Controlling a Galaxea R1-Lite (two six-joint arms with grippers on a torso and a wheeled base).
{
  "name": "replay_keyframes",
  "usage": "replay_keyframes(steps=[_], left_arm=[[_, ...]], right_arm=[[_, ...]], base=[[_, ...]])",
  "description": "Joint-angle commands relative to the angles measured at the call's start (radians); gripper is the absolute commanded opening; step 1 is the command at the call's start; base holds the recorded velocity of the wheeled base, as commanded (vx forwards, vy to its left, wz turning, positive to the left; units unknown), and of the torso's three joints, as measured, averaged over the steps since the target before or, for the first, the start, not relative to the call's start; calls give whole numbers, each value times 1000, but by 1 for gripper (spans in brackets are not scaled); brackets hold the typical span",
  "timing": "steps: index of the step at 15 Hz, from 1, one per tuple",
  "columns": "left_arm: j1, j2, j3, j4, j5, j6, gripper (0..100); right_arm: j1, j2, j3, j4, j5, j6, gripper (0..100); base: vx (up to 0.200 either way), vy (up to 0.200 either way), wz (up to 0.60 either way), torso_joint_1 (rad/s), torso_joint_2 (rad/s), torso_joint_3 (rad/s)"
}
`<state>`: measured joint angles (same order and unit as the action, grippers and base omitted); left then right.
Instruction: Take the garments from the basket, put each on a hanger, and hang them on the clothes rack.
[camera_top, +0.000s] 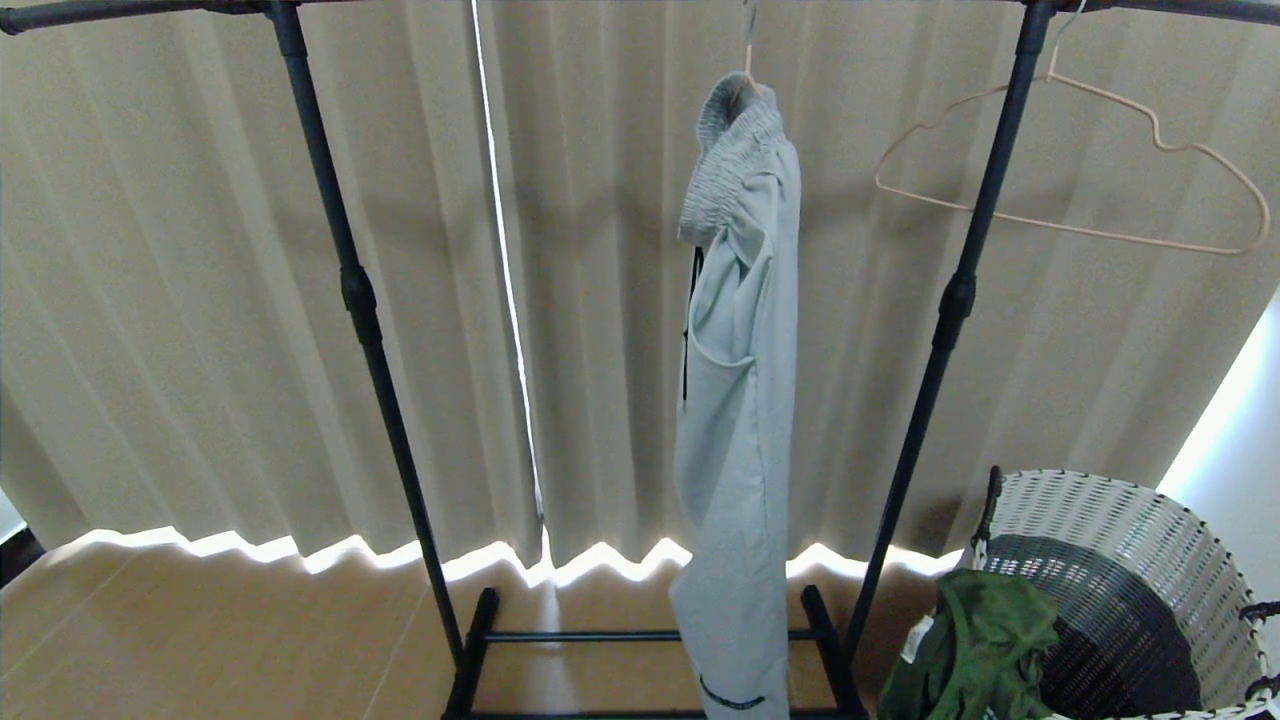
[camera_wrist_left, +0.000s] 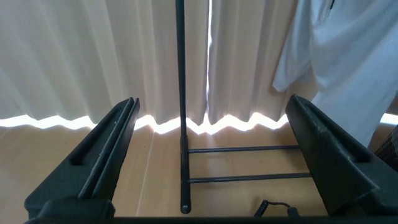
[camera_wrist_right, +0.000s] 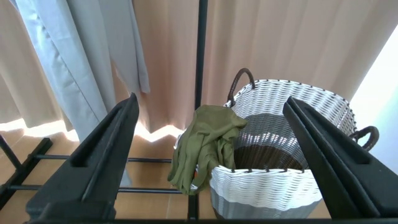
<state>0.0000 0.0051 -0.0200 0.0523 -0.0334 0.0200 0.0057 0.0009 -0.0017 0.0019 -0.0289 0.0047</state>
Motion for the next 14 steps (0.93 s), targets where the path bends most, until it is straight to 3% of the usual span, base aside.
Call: replay_keyframes(steps=[1, 5, 12, 14], left_arm=[[0, 1, 0, 0, 0, 0, 100], [0, 1, 0, 0, 0, -2, 100], [0, -1, 0, -2, 1, -2, 100], [0, -1, 0, -2, 1, -2, 100]], right_arm=[[0, -1, 0, 0, 0, 0, 100], [0, -1, 0, 0, 0, 0, 100], [0, 1, 0, 0, -2, 0, 100], [0, 1, 0, 0, 0, -3, 100]], base=[[0, 0, 0, 0, 0, 0], [0, 0, 0, 0, 0, 0], [0, -200, 0, 2, 2, 2], [0, 0, 0, 0, 0, 0]])
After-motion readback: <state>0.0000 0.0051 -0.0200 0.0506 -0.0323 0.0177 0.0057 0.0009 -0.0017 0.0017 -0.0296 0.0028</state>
